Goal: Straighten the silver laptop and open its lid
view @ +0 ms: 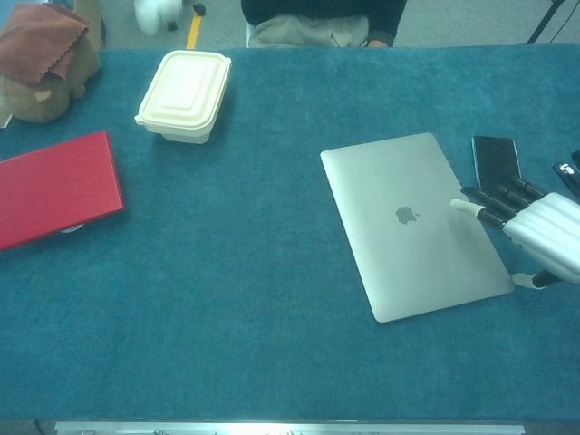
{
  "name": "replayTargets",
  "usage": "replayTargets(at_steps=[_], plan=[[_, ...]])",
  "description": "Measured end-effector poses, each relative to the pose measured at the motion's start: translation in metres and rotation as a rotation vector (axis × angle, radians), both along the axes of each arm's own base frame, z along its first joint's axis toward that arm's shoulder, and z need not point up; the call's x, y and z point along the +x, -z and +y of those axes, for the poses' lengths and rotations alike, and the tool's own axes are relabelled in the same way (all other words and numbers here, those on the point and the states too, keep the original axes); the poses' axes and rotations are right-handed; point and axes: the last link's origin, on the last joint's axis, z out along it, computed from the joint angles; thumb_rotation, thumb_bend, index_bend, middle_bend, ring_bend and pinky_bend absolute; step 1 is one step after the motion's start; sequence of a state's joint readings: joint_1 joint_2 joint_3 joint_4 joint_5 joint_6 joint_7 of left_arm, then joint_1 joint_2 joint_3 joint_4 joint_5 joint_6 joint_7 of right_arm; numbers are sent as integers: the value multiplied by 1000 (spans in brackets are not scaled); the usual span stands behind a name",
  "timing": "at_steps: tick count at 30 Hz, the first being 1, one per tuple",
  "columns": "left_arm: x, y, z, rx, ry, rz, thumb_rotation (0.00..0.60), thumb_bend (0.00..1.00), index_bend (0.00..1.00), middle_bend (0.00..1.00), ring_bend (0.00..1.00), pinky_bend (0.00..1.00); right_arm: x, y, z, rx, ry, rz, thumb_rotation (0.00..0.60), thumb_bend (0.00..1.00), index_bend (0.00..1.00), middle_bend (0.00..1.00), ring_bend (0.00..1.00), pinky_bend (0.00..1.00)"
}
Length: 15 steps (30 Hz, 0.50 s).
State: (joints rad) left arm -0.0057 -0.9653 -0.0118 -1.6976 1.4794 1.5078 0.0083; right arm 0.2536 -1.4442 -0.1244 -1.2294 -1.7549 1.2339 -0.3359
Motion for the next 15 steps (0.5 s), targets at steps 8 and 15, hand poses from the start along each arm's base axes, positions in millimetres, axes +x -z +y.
replayTargets(at_steps=[8, 15], plan=[[-2, -2, -2, 7, -4, -4, 600, 138, 10, 0, 0, 0, 9, 10, -2, 23, -26, -13, 600, 4, 0, 0, 0, 16], [-4, -6, -4, 18, -4, -7, 600, 138, 10, 0, 0, 0, 22, 21, -6, 33, -41, -52, 600, 71, 0, 0, 0, 16]])
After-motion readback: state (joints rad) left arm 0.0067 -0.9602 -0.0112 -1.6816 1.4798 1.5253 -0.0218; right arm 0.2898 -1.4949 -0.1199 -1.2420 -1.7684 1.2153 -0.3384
